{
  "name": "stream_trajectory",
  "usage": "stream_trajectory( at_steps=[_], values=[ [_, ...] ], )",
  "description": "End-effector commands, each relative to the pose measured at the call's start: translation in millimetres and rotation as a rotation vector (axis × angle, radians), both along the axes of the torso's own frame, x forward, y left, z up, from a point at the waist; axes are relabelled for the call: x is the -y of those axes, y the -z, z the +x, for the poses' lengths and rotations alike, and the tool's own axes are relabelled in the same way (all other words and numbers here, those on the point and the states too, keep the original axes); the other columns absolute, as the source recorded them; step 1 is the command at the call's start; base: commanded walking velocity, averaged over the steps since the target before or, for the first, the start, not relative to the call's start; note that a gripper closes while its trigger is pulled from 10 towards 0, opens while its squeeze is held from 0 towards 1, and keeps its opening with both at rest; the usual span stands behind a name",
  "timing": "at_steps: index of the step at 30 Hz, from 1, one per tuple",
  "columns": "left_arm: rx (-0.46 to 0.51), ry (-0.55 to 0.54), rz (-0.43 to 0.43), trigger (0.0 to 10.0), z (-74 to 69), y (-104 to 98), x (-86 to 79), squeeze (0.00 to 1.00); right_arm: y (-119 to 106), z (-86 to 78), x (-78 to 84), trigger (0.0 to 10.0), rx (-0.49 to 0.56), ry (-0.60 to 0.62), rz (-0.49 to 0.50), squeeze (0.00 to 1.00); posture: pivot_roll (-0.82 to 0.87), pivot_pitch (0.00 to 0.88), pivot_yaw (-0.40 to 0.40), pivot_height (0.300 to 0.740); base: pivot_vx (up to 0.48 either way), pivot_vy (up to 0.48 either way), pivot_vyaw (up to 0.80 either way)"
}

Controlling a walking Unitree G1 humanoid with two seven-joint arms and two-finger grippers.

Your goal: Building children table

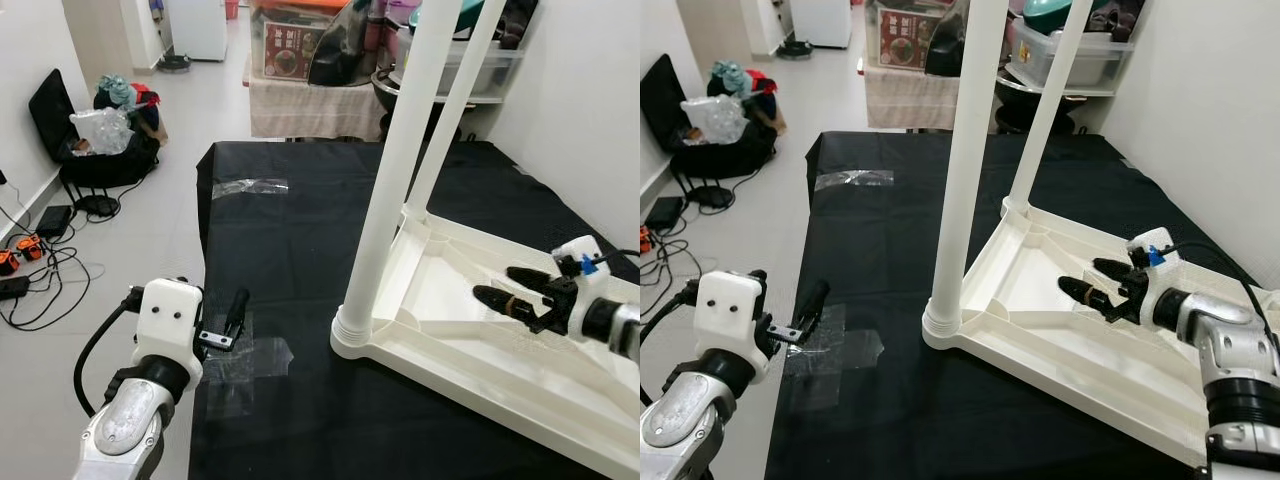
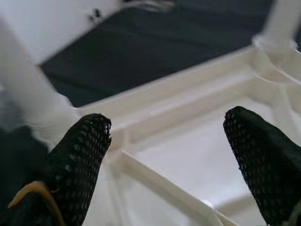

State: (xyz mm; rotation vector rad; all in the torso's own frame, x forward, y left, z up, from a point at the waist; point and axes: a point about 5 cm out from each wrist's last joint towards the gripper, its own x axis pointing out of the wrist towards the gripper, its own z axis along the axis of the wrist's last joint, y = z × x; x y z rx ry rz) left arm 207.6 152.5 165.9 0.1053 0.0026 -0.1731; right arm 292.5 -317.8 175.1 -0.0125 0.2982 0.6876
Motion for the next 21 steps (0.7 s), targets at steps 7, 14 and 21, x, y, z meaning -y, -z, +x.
stream_trajectory(
  at_steps=[7,14,21],
  values=[
    [-0.066,0.257,-0.037,10.0,-15.9,11.4,30.4,0.0,-23.8,-10.5,-27.7,10.0,0.085,-0.327,0.183,0.0,0.08,0.0,-0.083,0.74,0.0,0.0,0.0],
    [-0.087,0.39,-0.088,10.0,-26.7,13.3,48.2,0.0,-33.0,-7.0,-63.5,10.0,0.149,-0.454,0.233,0.0,0.08,0.0,-0.081,0.74,0.0,0.0,0.0],
    [-0.095,0.483,-0.118,10.0,-34.6,12.3,58.8,0.0,-42.6,7.5,-86.1,10.0,0.232,-0.406,0.222,0.0,0.08,0.0,-0.081,0.74,0.0,0.0,0.0]
  ],
)
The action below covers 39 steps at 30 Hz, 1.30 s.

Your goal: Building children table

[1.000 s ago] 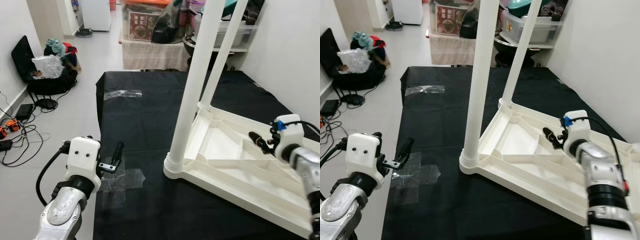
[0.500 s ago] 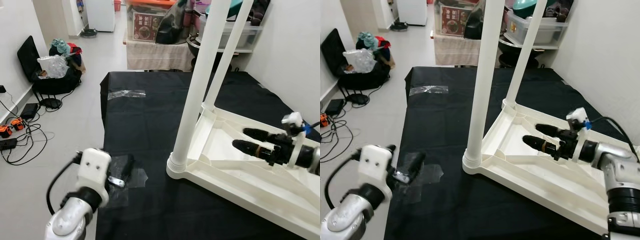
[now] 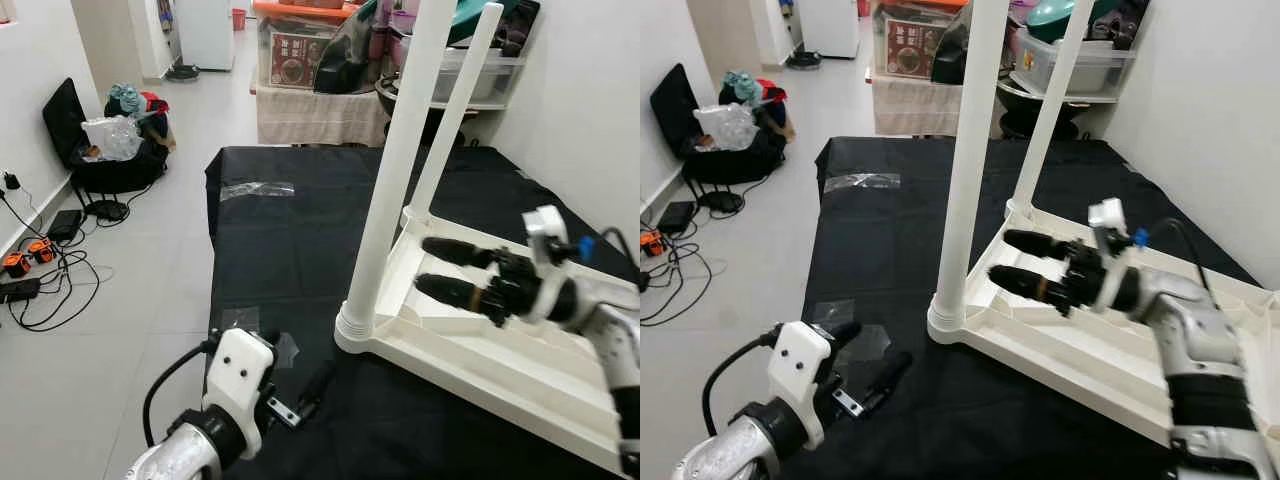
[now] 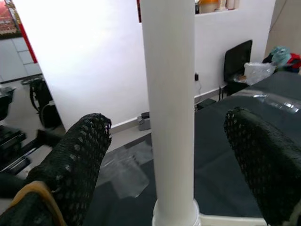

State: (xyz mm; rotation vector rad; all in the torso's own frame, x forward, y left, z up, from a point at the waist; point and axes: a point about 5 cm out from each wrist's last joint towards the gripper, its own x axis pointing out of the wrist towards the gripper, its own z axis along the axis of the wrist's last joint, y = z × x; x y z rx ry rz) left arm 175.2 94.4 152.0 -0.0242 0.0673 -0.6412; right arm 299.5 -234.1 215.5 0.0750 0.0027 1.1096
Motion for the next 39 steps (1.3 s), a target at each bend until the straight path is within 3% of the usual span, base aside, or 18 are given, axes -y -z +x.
stream_trajectory(
  at_steps=[1,9,20,39],
  values=[
    [0.007,0.026,0.005,10.0,-3.0,-1.0,1.6,0.0,-5.7,5.1,-8.6,10.0,0.026,0.007,0.004,0.0,0.09,0.0,-0.083,0.74,0.0,0.0,0.0],
    [0.013,0.029,0.01,10.0,-3.2,-1.1,2.0,0.0,-6.8,7.0,-13.6,10.0,0.033,0.01,0.005,0.0,0.09,0.001,-0.086,0.74,0.0,0.0,0.0],
    [0.022,0.06,-0.001,10.0,-7.6,-4.0,8.8,0.0,-3.6,12.7,-41.4,10.0,0.037,-0.011,0.028,0.0,0.09,0.004,-0.088,0.74,0.0,0.0,0.0],
    [0.035,0.052,0.0,10.0,-7.1,-5.3,8.7,0.0,5.9,8.4,-68.7,10.0,0.007,-0.065,0.051,0.0,0.09,0.0,-0.089,0.74,0.0,0.0,0.0]
  ],
)
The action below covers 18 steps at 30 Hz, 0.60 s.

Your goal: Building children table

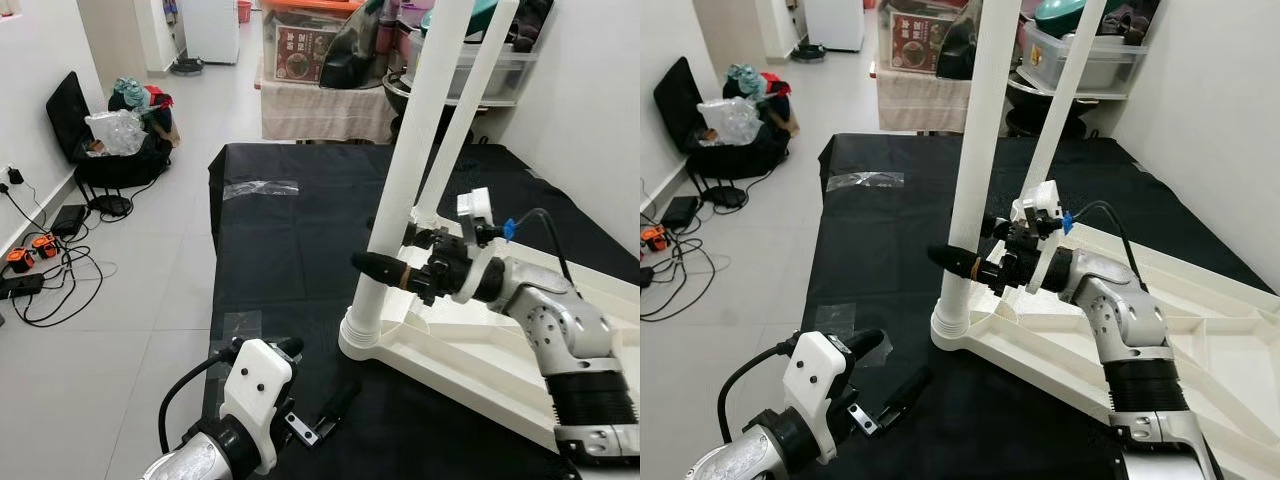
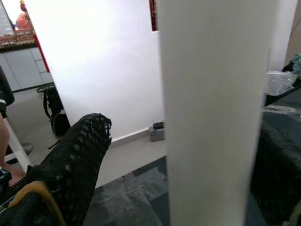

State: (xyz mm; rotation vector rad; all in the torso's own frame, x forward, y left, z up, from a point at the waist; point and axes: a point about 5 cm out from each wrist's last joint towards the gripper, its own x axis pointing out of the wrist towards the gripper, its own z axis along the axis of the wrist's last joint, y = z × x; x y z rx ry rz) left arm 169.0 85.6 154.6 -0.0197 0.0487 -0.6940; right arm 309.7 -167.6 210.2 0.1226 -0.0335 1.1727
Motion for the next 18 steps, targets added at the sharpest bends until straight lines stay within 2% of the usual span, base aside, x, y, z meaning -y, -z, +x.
stream_trajectory(
  at_steps=[1,6,18],
  values=[
    [0.016,0.0,0.003,10.0,-0.9,-2.7,-0.1,0.0,0.6,-1.8,-2.2,10.0,0.0,-0.002,-0.006,0.0,0.09,0.0,-0.089,0.74,0.0,0.0,0.0],
    [0.019,0.0,0.004,10.0,-0.6,-3.0,0.2,0.0,5.7,2.7,-8.4,10.0,0.004,0.044,-0.015,0.0,0.09,0.0,-0.091,0.74,0.0,0.0,0.0],
    [0.026,-0.006,0.007,10.0,-0.1,-3.4,0.9,0.0,6.2,11.1,-10.5,10.0,0.009,0.104,-0.025,0.0,0.1,0.0,-0.097,0.74,0.0,0.0,0.0]
  ],
)
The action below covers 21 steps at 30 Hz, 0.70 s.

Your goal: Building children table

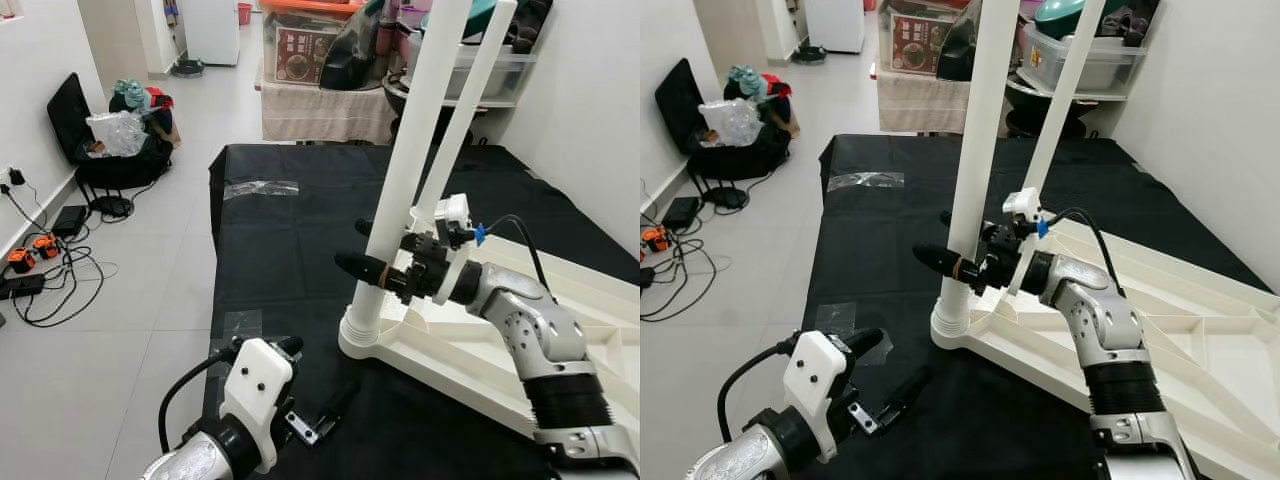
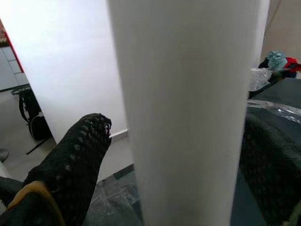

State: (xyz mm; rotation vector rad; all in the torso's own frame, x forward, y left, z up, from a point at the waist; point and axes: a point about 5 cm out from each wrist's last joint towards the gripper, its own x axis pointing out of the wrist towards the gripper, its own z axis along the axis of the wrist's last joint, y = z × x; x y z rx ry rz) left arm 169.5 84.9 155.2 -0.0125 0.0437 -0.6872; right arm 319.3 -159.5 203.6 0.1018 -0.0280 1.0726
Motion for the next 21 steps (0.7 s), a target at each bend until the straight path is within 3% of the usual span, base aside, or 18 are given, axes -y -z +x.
stream_trajectory(
  at_steps=[1,8,10,21],
  values=[
    [0.019,0.001,0.002,10.0,-0.6,-2.8,0.2,0.0,-0.4,1.5,-2.5,10.0,0.009,0.004,-0.005,0.0,0.1,0.0,-0.097,0.74,0.0,0.0,0.0],
    [0.021,-0.003,0.004,10.0,-0.5,-2.8,0.2,0.0,-0.8,2.4,-2.9,10.0,0.01,0.008,-0.003,0.0,0.1,0.0,-0.097,0.74,0.0,0.0,0.0],
    [0.022,-0.005,0.006,10.0,-0.4,-2.5,0.0,0.0,-0.2,3.4,-2.9,0.0,0.01,0.011,-0.005,0.0,0.1,0.0,-0.098,0.74,0.0,0.0,0.0],
    [0.039,-0.041,0.013,10.0,5.3,-4.3,-5.2,0.0,3.5,-1.7,-4.6,0.0,0.002,-0.02,-0.001,0.0,0.09,0.0,-0.095,0.74,0.0,0.0,0.0]
  ],
)
